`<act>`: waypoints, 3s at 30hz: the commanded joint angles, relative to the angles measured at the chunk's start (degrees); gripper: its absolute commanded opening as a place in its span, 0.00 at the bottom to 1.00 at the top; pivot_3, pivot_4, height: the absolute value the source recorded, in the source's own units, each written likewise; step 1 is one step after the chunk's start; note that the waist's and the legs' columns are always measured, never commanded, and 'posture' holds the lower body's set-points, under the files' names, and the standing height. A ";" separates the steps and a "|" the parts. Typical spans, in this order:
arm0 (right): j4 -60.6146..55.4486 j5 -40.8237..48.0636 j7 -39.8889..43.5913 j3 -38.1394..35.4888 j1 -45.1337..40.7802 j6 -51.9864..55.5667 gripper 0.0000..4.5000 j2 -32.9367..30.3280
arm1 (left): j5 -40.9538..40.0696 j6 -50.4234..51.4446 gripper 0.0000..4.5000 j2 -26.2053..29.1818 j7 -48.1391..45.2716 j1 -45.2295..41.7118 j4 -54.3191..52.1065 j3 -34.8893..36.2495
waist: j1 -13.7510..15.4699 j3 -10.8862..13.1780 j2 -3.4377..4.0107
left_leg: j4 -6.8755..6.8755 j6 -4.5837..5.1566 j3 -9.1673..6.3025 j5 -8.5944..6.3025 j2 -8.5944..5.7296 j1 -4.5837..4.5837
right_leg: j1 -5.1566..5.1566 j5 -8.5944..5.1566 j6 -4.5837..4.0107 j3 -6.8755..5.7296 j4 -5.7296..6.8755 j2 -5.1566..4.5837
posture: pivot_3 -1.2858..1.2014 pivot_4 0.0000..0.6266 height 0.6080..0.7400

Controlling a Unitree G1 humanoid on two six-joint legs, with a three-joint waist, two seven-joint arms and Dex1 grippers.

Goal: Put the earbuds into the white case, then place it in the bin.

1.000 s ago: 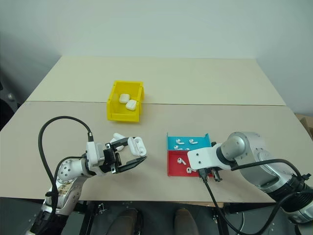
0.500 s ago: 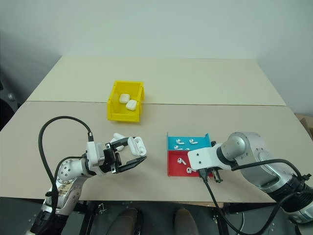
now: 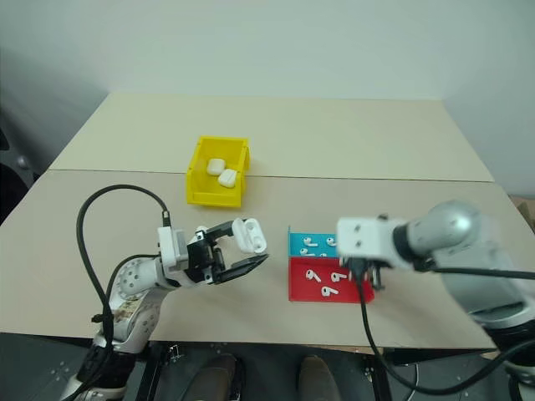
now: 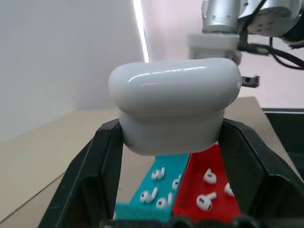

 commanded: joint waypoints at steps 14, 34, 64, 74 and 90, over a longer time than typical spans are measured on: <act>-8.24 43.78 -18.67 -26.23 1.95 -9.82 0.18 36.26 | -8.49 10.73 0.61 -0.01 -8.00 -8.47 -2.77 -2.25 | -0.72 0.00 0.05 | -0.09 0.02 -0.15 0.01 -0.04 0.09 | 0.07 -0.01 0.00 -0.06 0.13 0.06 | 0.52 0.24 1.00; 4.02 34.55 -8.12 -3.84 5.21 -34.95 0.18 32.76 | -9.54 13.05 0.61 2.30 -5.95 -7.25 -8.79 0.09 | -0.62 0.00 0.06 | -0.09 0.02 -0.14 0.01 -0.05 0.11 | 0.05 -0.01 0.00 -0.06 0.10 0.05 | 0.52 0.24 1.00; 8.16 29.60 -6.03 2.53 8.77 -42.54 0.57 28.26 | -8.93 13.88 0.61 2.84 -5.60 -8.13 -8.73 -0.27 | -0.62 0.01 0.06 | -0.11 0.02 -0.14 0.01 -0.04 0.10 | 0.04 -0.01 0.00 -0.05 0.09 0.05 | 0.52 0.24 1.00; 9.96 33.10 -5.82 -1.16 7.04 -37.92 0.64 20.51 | -3.72 7.65 0.61 9.52 -13.40 -5.02 -2.12 1.92 | -0.71 0.01 0.07 | -0.11 0.02 -0.13 0.01 -0.04 0.11 | 0.04 -0.01 -0.01 -0.05 0.08 0.05 | 0.52 0.24 1.00; 38.77 -12.78 6.45 29.99 -25.15 -39.76 0.64 2.94 | 0.25 -1.02 0.61 15.11 -10.53 7.08 -1.49 9.70 | -0.68 0.14 0.24 | -0.31 0.02 0.13 0.01 0.05 -0.07 | -0.42 -0.08 -0.16 0.00 0.07 0.01 | 0.52 0.24 1.00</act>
